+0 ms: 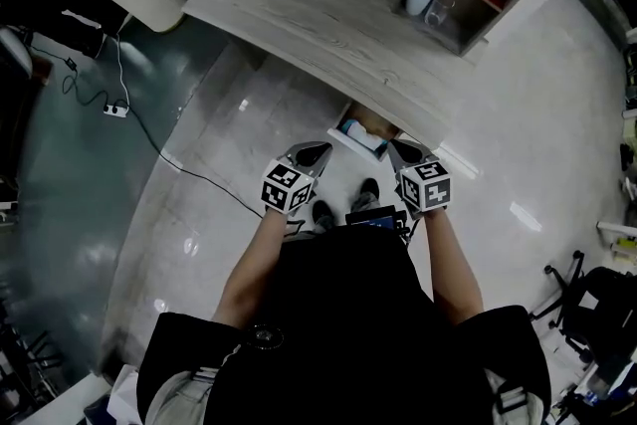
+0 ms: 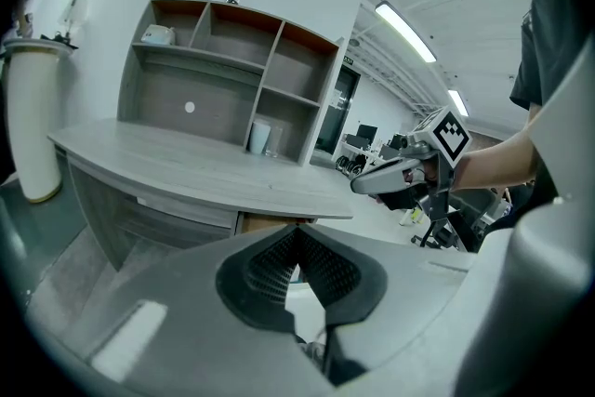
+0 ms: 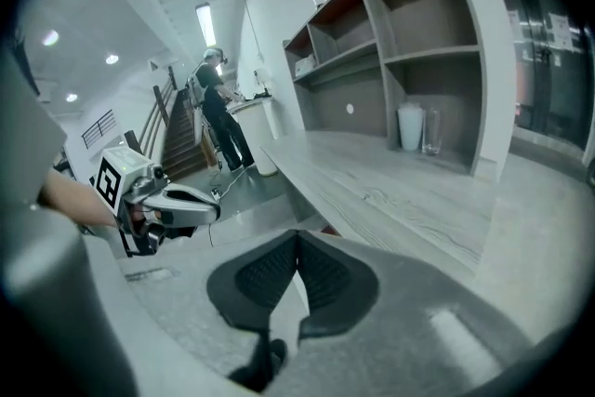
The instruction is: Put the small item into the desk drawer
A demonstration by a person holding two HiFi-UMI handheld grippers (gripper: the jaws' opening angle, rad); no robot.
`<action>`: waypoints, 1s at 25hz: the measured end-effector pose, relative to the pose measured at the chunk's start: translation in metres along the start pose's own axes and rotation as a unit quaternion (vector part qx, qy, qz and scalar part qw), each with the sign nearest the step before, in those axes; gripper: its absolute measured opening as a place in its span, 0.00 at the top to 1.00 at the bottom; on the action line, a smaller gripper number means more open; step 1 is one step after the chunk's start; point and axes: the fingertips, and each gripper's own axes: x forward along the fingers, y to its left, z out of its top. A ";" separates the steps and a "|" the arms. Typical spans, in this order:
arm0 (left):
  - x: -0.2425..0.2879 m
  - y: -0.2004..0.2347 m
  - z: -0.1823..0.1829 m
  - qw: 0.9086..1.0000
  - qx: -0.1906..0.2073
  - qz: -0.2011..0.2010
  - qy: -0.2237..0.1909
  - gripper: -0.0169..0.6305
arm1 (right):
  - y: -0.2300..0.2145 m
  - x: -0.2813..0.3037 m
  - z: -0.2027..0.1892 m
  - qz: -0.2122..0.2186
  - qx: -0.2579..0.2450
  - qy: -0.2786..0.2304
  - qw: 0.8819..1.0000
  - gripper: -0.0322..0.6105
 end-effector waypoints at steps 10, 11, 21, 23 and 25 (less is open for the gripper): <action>-0.010 0.006 0.011 1.000 -0.001 -0.003 -0.014 0.97 | 0.004 -0.011 0.022 0.013 0.035 -0.044 0.998 0.95; -0.012 0.005 0.012 1.000 0.000 -0.006 -0.014 0.97 | 0.006 -0.013 0.023 0.013 0.038 -0.047 0.998 0.95; -0.033 -0.009 -0.003 0.999 0.006 -0.046 -0.008 0.97 | 0.036 -0.035 0.021 -0.006 0.062 -0.081 0.995 0.95; -0.034 -0.014 -0.007 0.999 0.007 -0.054 -0.004 0.97 | 0.039 -0.041 0.014 -0.015 0.057 -0.079 0.995 0.95; -0.034 -0.018 -0.010 0.998 0.006 -0.060 -0.002 0.97 | 0.041 -0.047 0.007 -0.022 0.055 -0.075 0.995 0.95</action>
